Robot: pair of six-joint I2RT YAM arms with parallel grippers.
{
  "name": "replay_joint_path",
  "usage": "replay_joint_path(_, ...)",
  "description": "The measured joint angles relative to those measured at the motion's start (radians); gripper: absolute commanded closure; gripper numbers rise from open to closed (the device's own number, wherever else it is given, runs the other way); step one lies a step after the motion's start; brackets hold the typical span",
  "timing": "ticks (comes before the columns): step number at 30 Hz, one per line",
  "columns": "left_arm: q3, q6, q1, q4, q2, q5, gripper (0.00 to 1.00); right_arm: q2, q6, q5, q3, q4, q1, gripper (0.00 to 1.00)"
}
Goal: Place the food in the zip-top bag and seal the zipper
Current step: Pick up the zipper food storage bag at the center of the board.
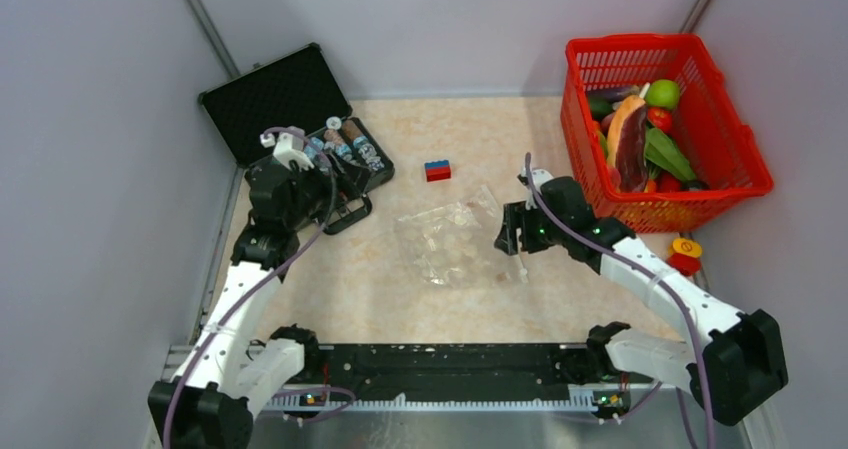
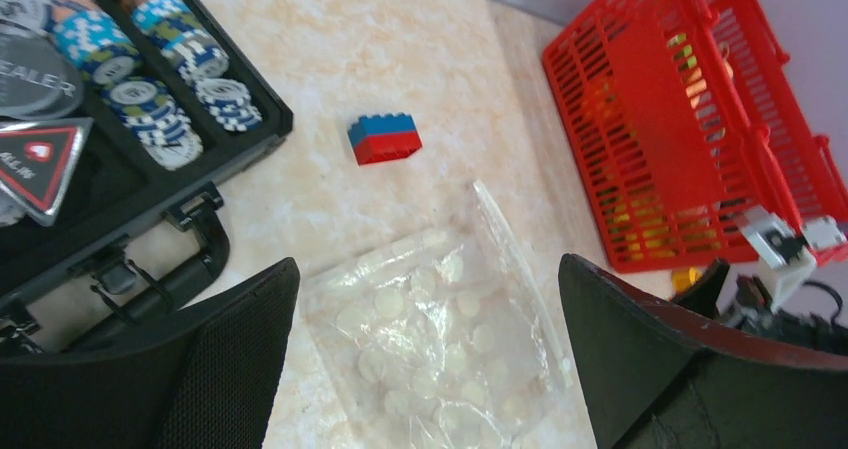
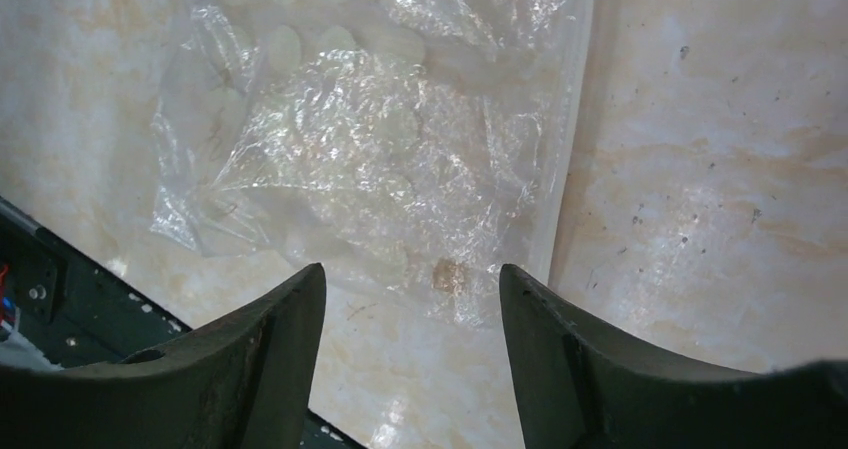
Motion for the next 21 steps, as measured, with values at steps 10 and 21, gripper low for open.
replay_joint_path(10,0.0,0.072,-0.225,-0.061,0.029,-0.123,0.01,0.174,0.039,0.119,-0.001,0.084,0.0,0.61)
replay_joint_path(21,-0.05,0.09,-0.284,-0.132,0.056,-0.139,0.01,0.381,0.14,0.256,-0.005,0.217,-0.001,0.61)
